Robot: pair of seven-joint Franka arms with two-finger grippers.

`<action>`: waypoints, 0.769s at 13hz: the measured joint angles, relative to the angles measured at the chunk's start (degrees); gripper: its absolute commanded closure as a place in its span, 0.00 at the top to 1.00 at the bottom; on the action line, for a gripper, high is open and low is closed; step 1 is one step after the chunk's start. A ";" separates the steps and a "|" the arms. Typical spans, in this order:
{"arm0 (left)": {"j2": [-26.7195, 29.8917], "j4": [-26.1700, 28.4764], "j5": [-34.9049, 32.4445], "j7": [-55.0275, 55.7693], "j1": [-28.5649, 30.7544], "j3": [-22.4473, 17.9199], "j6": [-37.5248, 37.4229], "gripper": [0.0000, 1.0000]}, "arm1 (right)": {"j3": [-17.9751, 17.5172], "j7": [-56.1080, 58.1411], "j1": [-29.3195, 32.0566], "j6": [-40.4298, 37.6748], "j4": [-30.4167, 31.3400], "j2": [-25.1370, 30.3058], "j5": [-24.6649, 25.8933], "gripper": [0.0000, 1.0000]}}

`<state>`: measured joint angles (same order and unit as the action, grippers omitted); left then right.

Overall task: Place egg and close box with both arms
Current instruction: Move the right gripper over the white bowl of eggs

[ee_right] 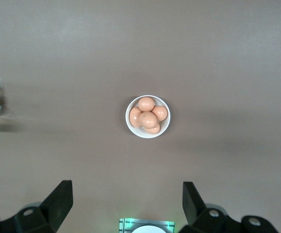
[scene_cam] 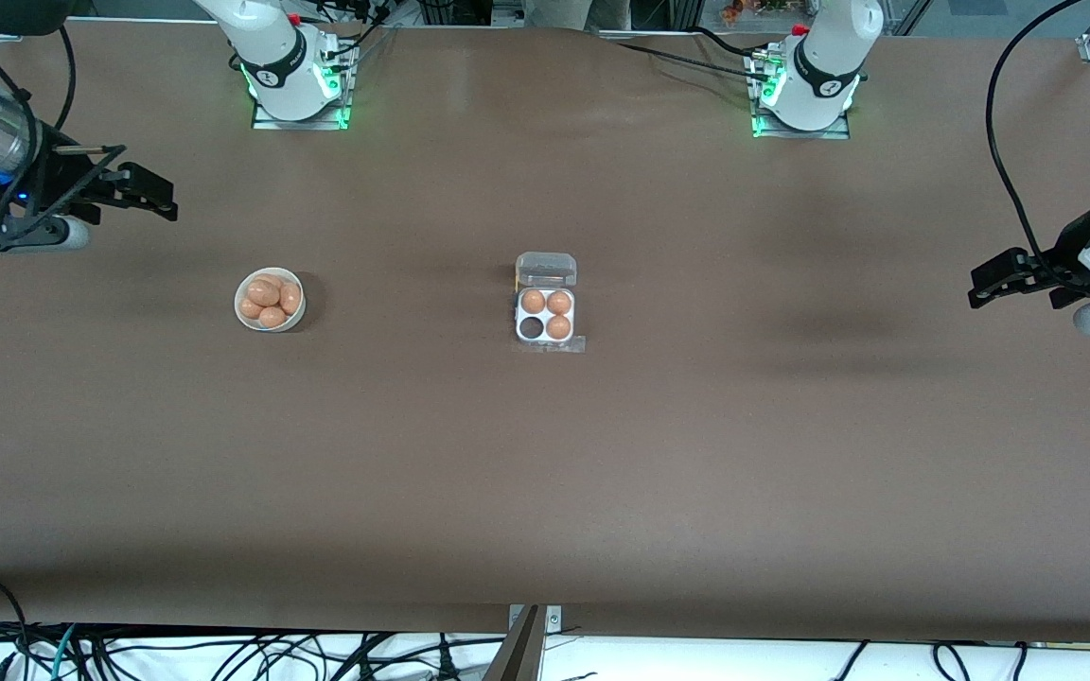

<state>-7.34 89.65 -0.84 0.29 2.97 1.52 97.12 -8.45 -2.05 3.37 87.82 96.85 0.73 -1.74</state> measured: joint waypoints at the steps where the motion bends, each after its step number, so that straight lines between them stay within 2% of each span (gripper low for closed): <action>1: 0.00 0.00 0.00 0.00 0.00 0.00 0.00 1.00 | -0.09 -0.04 0.00 -0.16 0.28 -0.02 -0.01 1.00; 5: -0.21 0.00 0.00 0.00 0.00 0.00 0.00 1.00 | 0.34 0.31 0.13 3.54 5.26 -0.30 -0.01 1.00; 10: -0.55 0.00 0.00 0.00 0.00 0.00 0.00 1.00 | 1.54 2.82 0.17 18.47 18.81 -0.51 -0.01 1.00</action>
<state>-7.90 89.65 -0.84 0.28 2.97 1.52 97.12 -6.92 0.77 3.54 106.29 115.66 0.22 -1.75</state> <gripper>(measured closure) 0.000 0.000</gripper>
